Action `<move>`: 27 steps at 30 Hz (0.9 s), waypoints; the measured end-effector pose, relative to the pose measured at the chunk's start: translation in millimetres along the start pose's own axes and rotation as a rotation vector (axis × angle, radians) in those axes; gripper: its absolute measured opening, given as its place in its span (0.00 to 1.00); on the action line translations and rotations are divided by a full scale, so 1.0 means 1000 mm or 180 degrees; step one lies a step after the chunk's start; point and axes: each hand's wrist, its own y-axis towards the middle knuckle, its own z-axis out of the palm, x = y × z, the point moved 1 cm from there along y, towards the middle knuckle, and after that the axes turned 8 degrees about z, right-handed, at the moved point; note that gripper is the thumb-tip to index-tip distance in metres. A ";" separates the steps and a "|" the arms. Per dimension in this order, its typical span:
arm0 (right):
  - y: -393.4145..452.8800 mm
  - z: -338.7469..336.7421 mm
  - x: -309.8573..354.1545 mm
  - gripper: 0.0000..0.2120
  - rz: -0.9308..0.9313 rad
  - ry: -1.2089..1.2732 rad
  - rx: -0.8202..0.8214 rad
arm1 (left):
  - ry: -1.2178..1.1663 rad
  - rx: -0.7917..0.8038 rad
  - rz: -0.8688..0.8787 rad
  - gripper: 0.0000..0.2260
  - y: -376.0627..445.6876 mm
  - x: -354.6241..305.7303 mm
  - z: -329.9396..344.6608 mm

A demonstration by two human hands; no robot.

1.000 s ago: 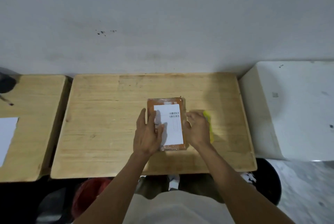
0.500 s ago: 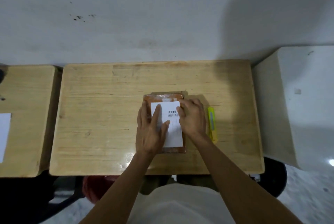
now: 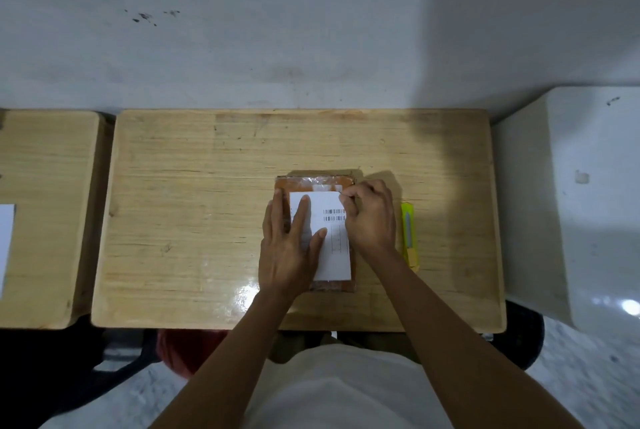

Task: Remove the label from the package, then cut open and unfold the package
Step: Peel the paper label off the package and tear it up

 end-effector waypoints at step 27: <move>-0.016 0.001 -0.004 0.08 -0.0377 -0.0166 0.0070 | 0.0070 0.0112 0.0003 0.33 -0.002 0.006 0.002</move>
